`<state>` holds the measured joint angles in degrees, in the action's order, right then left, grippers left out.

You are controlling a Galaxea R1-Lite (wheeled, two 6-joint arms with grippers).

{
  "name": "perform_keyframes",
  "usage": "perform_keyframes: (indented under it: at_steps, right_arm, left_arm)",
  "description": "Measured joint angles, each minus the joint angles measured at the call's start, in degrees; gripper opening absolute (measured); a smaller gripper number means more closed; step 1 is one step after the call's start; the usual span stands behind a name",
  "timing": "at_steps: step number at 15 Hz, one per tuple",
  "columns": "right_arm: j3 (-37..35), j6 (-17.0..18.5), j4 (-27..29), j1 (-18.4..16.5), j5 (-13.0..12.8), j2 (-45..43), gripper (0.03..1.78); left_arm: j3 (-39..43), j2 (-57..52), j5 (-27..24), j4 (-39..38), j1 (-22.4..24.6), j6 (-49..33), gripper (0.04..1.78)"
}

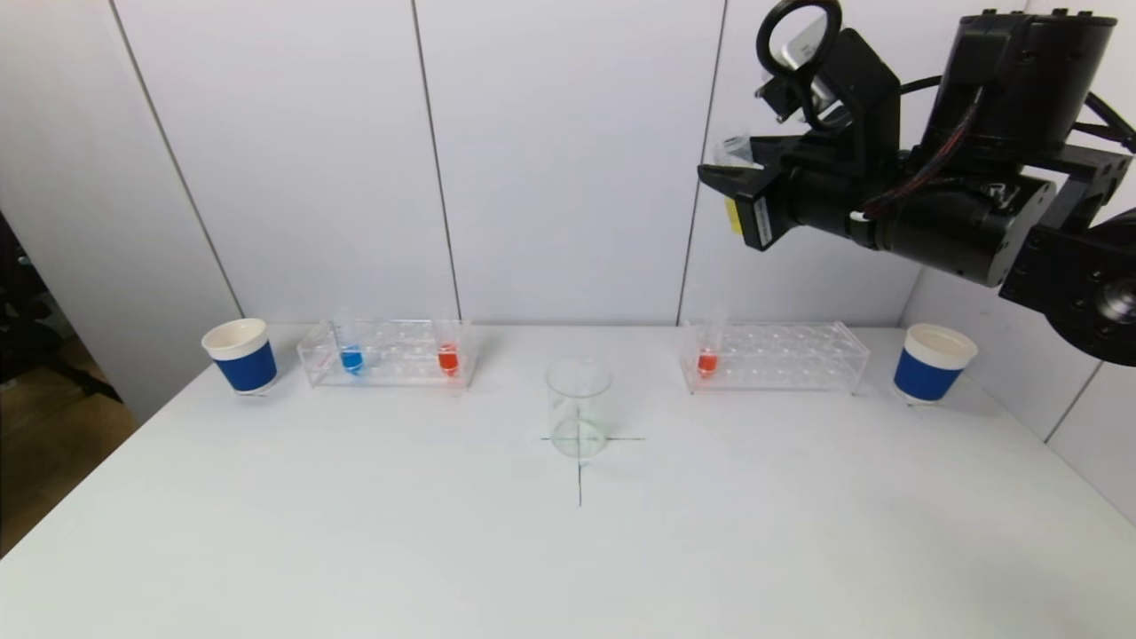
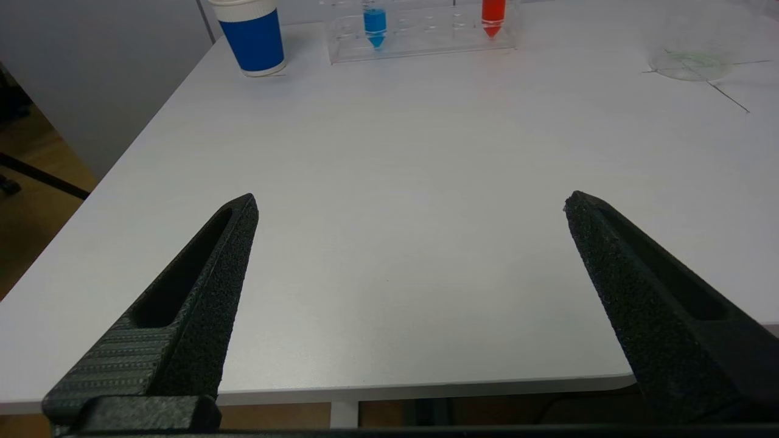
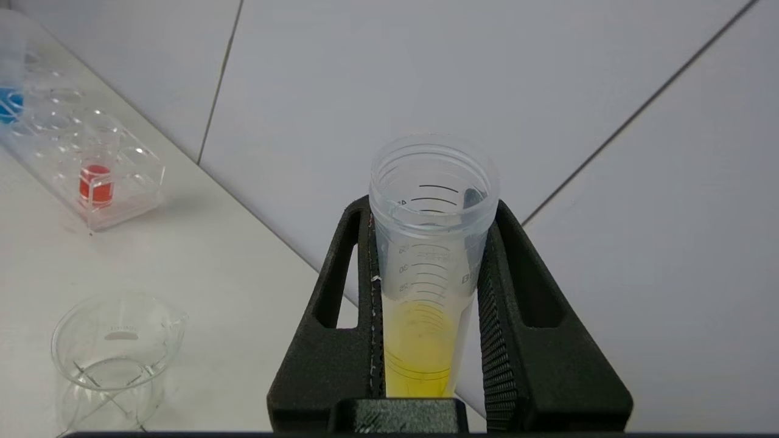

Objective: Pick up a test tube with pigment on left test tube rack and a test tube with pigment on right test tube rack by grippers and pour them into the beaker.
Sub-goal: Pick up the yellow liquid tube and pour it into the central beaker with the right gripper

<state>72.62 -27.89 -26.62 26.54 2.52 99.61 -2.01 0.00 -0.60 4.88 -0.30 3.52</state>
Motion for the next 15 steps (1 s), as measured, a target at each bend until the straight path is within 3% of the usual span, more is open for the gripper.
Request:
perform_keyframes:
  at_steps: [5,12,15]
  right_arm:
    - [-1.2,-7.6,0.1,0.0,6.3,2.2,0.50]
    - [-1.5,-19.4,0.1,0.2,10.6,5.1,0.50]
    - [-1.4,-21.0,-0.6,2.3,11.6,7.6,0.50]
  left_arm:
    - [0.0,0.0,0.0,0.0,0.0,0.0,1.76]
    - [0.0,0.0,0.0,0.0,0.0,0.0,1.76]
    - [0.0,0.0,0.0,0.0,0.0,0.0,1.76]
